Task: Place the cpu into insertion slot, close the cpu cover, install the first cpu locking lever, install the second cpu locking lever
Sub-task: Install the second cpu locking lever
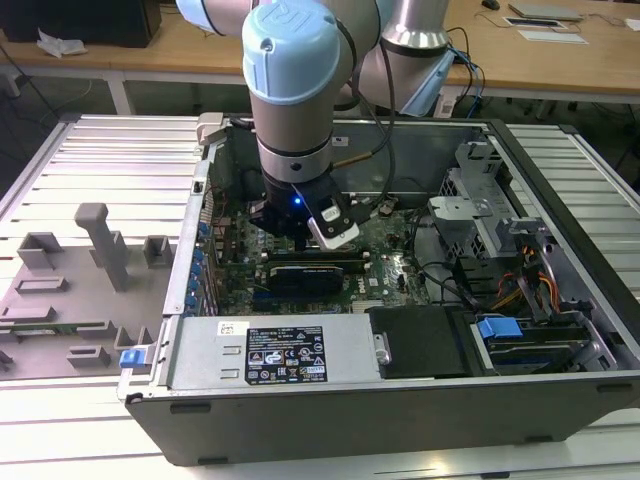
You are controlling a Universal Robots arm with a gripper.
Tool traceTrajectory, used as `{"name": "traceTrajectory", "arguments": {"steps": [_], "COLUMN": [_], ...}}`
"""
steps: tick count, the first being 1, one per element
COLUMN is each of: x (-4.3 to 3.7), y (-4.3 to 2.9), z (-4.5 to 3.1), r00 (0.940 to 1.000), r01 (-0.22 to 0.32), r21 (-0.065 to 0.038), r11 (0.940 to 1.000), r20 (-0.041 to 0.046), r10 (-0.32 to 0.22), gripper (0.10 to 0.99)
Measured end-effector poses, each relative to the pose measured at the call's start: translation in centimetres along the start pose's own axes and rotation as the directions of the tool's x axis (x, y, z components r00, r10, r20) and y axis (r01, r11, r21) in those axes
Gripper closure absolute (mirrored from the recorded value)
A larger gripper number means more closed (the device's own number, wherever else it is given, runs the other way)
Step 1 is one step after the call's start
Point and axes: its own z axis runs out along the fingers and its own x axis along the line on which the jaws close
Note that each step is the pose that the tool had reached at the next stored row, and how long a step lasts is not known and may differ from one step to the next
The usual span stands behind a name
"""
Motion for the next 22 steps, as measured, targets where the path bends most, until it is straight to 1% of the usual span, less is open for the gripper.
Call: {"name": "traceTrajectory", "arguments": {"steps": [1,3,4,7,8,9,12,15,22], "x": [0.0,0.0,0.0,0.01,0.03,0.08,0.53,0.87,1.3], "y": [-0.21,-0.33,-0.38,-0.67,-0.95,-1.05,-1.23,-1.31,-1.32], "z": [-0.04,-0.06,-0.05,0.02,0.03,0.06,0.27,0.54,1.04], "r00": [1.0,1.0,1.0,1.0,1.0,1.0,1.0,1.0,1.0], "r01": [0.0,-0.001,-0.001,-0.003,-0.003,-0.004,-0.005,-0.006,-0.006], "r21": [-0.007,-0.01,-0.014,-0.04,-0.048,-0.054,-0.08,-0.09,-0.1], "r11": [1.0,1.0,0.9999,0.9992,0.9988,0.9985,0.9967,0.996,0.995], "r20": [0.0001,0.0,0.0001,0.0003,0.0004,0.0004,0.0004,0.0006,0.0005], "r10": [0.0,0.001,0.001,0.003,0.003,0.004,0.005,0.006,0.007], "gripper": [0.98,0.98,0.98,0.98,0.98,0.98,0.98,0.98,0.98]}}
